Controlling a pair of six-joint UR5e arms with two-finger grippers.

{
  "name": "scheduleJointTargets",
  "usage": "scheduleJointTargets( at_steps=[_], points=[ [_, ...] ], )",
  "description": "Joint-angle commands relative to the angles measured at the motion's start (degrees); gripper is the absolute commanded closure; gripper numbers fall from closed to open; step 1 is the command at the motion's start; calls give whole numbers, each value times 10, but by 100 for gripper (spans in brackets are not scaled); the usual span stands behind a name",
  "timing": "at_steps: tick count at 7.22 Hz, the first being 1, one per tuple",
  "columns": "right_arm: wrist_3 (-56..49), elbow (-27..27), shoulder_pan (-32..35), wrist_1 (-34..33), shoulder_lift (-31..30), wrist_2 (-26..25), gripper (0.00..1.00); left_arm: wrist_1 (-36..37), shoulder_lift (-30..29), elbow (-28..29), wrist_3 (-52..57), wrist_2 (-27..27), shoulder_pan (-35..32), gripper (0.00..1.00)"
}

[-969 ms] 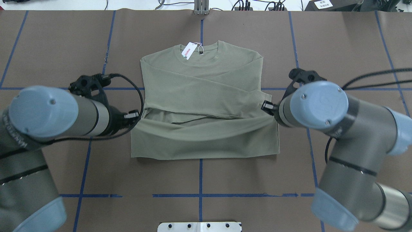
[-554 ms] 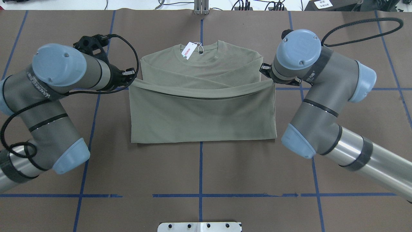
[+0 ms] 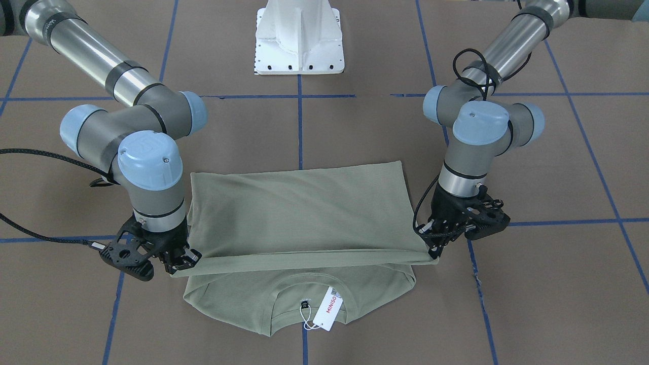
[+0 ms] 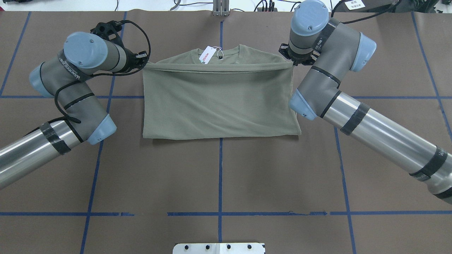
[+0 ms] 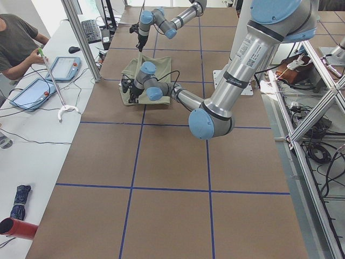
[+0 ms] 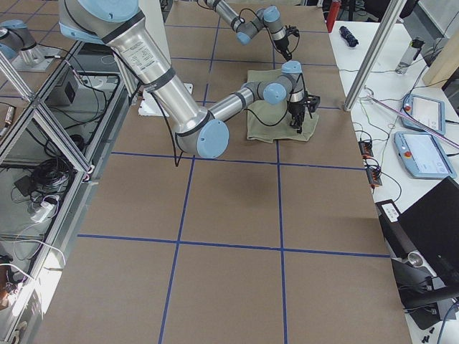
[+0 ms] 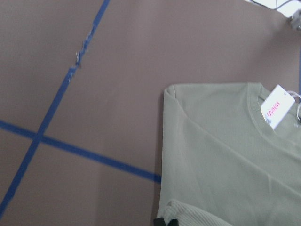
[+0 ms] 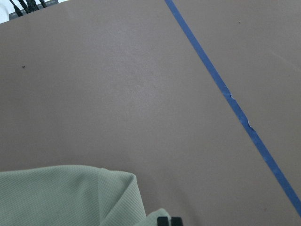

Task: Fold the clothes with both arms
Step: 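Lift the hem with both grippers and fold it up toward the collar, then release the hem and raise both grippers, moving the right gripper to the shirt's side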

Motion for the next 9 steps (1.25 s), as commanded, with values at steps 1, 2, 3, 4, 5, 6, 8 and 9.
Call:
scheduleJointTargets(
  at_steps=[1, 2, 3, 4, 5, 6, 8, 9],
  points=[
    [-8, -26, 0, 20, 5, -3, 100, -24, -21, 38, 3, 5, 0, 100],
    [-18, -27, 0, 23, 5, -4, 100, -24, -34, 52, 4, 5, 0, 100],
    [-35, -28, 0, 23, 4, -10, 100, -24, -42, 68, 5, 5, 1, 100],
    [-36, -32, -1, 23, 5, -11, 100, -25, -42, 70, 5, 5, 1, 100],
    [-36, -37, -2, 24, 4, -12, 100, -28, -41, 71, 5, 5, 1, 80],
    [-36, -36, -3, 24, 6, -16, 53, -58, -32, 77, 8, 5, -1, 62],
    [-30, -4, -2, 26, -1, -10, 41, -125, 3, 77, 31, -1, -4, 43],
    [-22, 64, -9, 17, -35, -3, 36, -128, 5, 75, 31, -3, -4, 42]
  ],
)
